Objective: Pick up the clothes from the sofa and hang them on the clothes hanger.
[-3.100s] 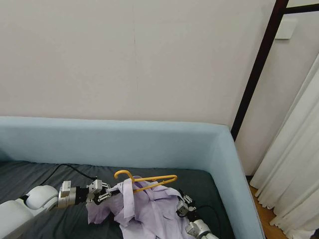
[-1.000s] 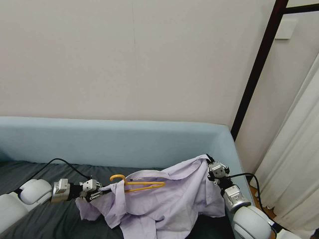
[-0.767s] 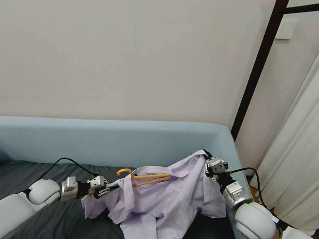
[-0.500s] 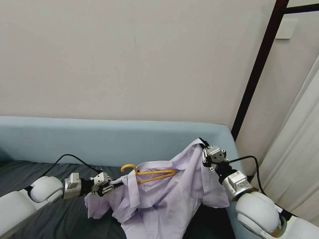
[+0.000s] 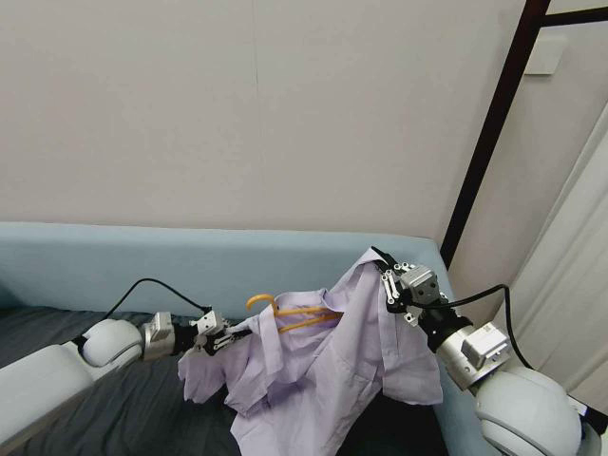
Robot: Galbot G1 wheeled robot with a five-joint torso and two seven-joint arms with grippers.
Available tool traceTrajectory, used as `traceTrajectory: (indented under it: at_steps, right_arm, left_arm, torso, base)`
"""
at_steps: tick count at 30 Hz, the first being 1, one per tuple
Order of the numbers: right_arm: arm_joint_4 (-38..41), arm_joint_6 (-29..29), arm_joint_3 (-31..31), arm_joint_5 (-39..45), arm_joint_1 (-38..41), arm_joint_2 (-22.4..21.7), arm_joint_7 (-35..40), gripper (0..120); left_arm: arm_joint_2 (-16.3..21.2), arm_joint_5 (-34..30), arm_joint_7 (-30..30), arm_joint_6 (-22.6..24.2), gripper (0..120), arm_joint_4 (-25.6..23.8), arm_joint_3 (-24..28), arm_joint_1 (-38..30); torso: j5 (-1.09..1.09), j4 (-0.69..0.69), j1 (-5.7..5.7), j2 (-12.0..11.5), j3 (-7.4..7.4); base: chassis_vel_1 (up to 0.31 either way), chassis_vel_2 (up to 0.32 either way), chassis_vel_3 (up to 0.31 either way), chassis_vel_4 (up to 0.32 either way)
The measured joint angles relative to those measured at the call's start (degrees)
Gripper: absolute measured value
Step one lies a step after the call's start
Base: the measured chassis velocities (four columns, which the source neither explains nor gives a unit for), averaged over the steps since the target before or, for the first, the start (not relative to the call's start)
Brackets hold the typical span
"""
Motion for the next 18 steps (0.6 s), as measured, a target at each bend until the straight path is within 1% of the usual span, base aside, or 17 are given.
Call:
traceTrajectory:
  at_steps: [1, 2, 3, 4, 5, 6, 7, 8, 9, 10, 11, 14, 18]
  right_arm:
    - [0.4, -0.2, 0.0, 0.5, 0.5, -0.2, 0.0, 0]
    - [1.0, -0.4, 0.4, 1.5, 1.3, -0.6, 0.0, 0]
    - [1.1, -0.4, 0.6, 1.9, 1.6, -0.8, 0.0, 0]
    - [1.1, -0.4, 0.6, 1.9, 1.6, -0.8, 0.0, 0]
    - [1.3, -0.5, 1.1, 2.4, 1.8, -1.1, 0.0, 0]
    - [1.3, -0.5, 1.4, 2.6, 1.8, -1.3, 0.0, 0]
    - [1.6, -0.4, 2.5, 3.1, 1.5, -1.7, -0.1, 0]
    - [1.9, -0.2, 3.4, 3.3, 0.6, -2.1, -0.3, 0]
    - [1.9, -0.2, 3.4, 3.3, 0.6, -2.1, -0.3, 0]
    - [2.4, 0.3, 4.2, 3.3, -0.7, -2.3, -0.6, 0]
    - [2.9, 0.8, 5.1, 3.1, -2.5, -2.4, -0.9, 0]
    - [4.3, 1.7, 7.5, 1.1, -9.0, -1.9, -1.7, 0]
    - [4.3, 2.4, 7.9, -1.1, -12.1, -1.5, -2.2, 0]
  left_arm:
    - [-0.5, -0.7, -0.2, 0.1, 1, 0.0, 1.9, -2.3]
    - [-1.8, -1.4, 0.0, 0.2, 1, 0.2, 6.4, -6.5]
    - [-2.5, -1.8, 0.1, 0.3, 1, 0.5, 8.8, -8.7]
    - [-2.5, -1.8, 0.1, 0.3, 1, 0.5, 8.8, -8.7]
    - [-3.6, -2.4, 0.3, 0.3, 1, 0.9, 12.0, -11.5]
    - [-4.1, -2.7, 0.4, 0.3, 1, 1.0, 13.0, -12.5]
    - [-5.4, -3.4, 0.6, 0.3, 1, 1.4, 15.4, -15.0]
    - [-6.4, -3.8, 0.6, 0.4, 1, 1.9, 16.3, -16.3]
    - [-6.4, -3.8, 0.6, 0.4, 1, 1.9, 16.3, -16.3]
    - [-7.4, -4.4, 0.4, 0.5, 1, 2.6, 16.7, -17.3]
    - [-8.2, -4.9, 0.0, 0.5, 1, 3.4, 16.8, -18.2]
    - [-9.9, -7.6, -1.2, 0.6, 1, 6.1, 16.0, -21.0]
    - [-9.7, -9.1, -1.3, 0.6, 1, 6.6, 15.2, -23.2]
  torso:
    - [0.02, 0.00, 0.00, 0.0, 0.00]
    - [0.04, 0.00, 0.00, 0.0, 0.00]
    - [0.03, -0.01, 0.00, 0.0, 0.00]
    - [0.03, -0.01, 0.00, 0.0, 0.00]
    - [-0.01, -0.01, 0.00, 0.0, 0.01]
    - [0.00, -0.01, 0.00, 0.0, 0.00]
    - [0.02, -0.01, 0.00, 0.0, 0.00]
    - [0.01, -0.01, 0.00, 0.0, 0.01]
    - [0.01, -0.01, 0.00, 0.0, 0.01]
    - [0.01, -0.02, 0.00, 0.0, 0.01]
    - [0.01, 0.00, 0.00, 0.0, 0.00]
    - [0.01, -0.01, 0.00, 0.0, 0.00]
    - [0.01, 0.00, 0.00, 0.0, 0.00]
  base:
    - [0.000, 0.000, 0.000, 0.000]
    - [0.000, 0.000, 0.000, 0.000]
    - [0.000, 0.000, 0.000, 0.000]
    - [0.000, 0.000, 0.000, 0.000]
    - [0.000, 0.000, 0.000, 0.000]
    - [0.000, 0.000, 0.000, 0.000]
    - [0.000, 0.000, 0.000, 0.000]
    - [0.000, 0.000, 0.000, 0.000]
    - [0.000, 0.000, 0.000, 0.000]
    - [0.000, 0.000, 0.000, 0.000]
    - [0.000, 0.000, 0.000, 0.000]
    - [0.000, 0.000, 0.000, 0.000]
    - [0.000, 0.000, 0.000, 0.000]
